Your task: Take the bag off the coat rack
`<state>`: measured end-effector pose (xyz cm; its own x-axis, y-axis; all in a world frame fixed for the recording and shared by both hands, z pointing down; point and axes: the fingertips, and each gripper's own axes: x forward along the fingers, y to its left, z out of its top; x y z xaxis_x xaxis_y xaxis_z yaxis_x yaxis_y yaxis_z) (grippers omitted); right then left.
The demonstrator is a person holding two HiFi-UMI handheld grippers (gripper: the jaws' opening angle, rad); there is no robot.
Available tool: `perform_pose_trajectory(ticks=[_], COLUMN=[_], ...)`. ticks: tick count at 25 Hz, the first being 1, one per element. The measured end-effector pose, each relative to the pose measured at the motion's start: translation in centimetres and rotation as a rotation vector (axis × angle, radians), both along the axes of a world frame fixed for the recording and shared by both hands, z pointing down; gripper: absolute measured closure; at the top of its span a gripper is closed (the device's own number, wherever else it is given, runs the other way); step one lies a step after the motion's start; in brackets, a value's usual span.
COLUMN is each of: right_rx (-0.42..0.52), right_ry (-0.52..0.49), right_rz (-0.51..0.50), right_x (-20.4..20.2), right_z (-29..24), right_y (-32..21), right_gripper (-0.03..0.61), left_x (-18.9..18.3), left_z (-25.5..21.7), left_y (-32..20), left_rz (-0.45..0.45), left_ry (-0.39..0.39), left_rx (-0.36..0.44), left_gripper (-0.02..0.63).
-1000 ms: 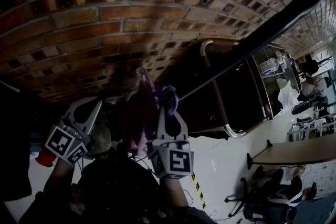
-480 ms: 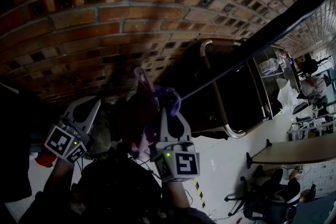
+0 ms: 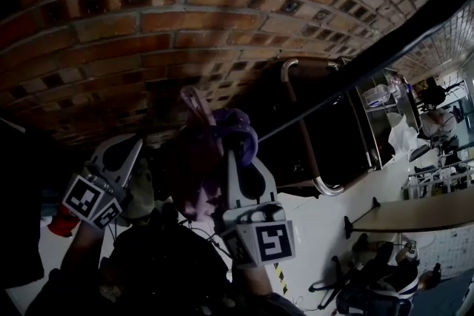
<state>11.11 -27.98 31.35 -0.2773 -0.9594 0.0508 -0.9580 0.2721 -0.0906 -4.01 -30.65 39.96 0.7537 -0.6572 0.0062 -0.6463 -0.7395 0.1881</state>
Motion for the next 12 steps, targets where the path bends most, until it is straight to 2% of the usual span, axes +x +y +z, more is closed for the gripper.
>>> perform_pose_trajectory(ticks=[12], right_rx=[0.022], right_ry=[-0.043], right_rz=[-0.155], right_x=[-3.6], right_z=[-0.7], right_y=[2.2], right_gripper=[0.538], left_x=[-1.6], left_z=[-1.0], left_y=[1.2], left_rz=[-0.003], left_ry=[0.008], left_rx=[0.032], left_gripper=[0.607])
